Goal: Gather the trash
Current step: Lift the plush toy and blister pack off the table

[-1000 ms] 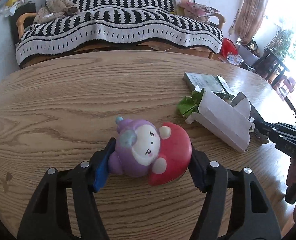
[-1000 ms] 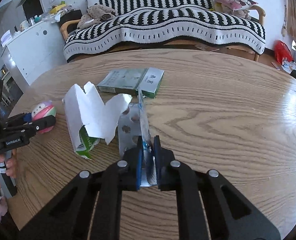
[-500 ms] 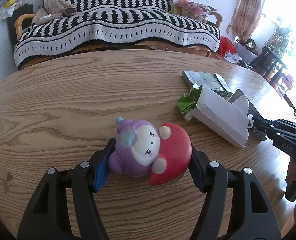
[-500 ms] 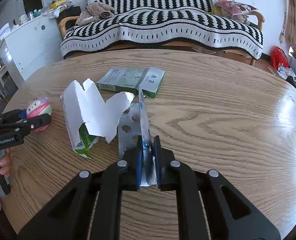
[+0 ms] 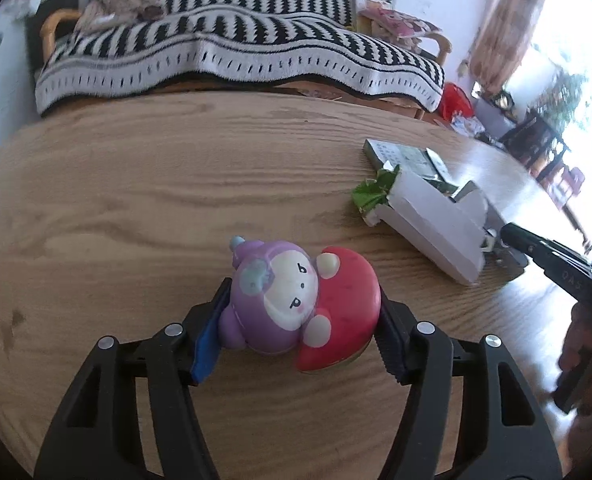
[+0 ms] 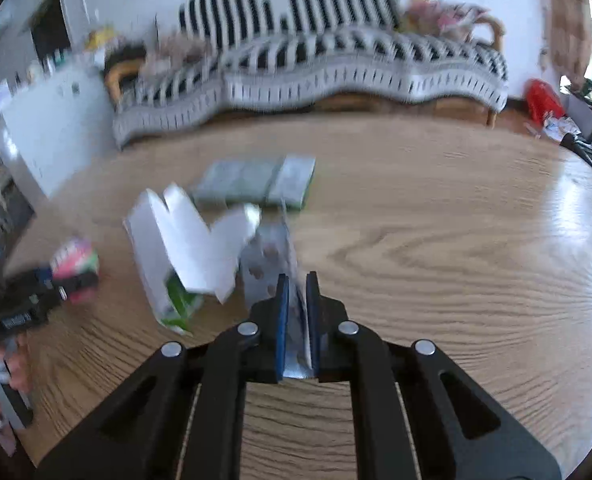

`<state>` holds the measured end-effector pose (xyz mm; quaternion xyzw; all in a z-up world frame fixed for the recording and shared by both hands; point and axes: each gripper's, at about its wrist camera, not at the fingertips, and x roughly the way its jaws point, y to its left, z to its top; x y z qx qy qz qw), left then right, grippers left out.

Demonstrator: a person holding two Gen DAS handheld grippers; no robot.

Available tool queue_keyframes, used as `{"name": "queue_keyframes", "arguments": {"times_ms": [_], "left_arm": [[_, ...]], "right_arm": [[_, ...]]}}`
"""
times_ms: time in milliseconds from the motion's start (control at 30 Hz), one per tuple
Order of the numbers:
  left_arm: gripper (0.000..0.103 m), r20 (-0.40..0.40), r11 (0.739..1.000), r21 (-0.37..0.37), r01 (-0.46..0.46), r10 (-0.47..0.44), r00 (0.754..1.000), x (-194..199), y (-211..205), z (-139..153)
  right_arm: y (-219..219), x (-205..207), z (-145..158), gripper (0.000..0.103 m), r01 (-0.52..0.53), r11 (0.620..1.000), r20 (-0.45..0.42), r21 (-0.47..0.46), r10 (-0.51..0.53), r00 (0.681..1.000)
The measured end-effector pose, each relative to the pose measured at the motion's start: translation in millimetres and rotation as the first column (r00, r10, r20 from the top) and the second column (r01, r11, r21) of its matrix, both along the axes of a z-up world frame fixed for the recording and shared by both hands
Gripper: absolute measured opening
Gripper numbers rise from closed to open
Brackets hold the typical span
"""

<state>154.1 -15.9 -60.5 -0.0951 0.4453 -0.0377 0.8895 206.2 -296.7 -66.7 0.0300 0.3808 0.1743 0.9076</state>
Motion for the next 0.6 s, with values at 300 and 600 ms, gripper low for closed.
{"name": "queue_keyframes", "arguments": {"times_ms": [300, 600], "left_arm": [[0.062, 0.159, 0.998, -0.039, 0.043, -0.037, 0.987, -61.9, -55.5, 68.2], [0.062, 0.141, 0.993, -0.090, 0.076, -0.063, 0.988, -117.3, -87.3, 86.1]], "right_arm": [[-80.0, -89.1, 40.2, 0.009, 0.116, 0.991, 0.040, 0.064, -0.118, 0.992], [-39.5, -72.4, 31.1, 0.076, -0.033, 0.999, -0.020, -0.009, 0.033, 0.999]]}}
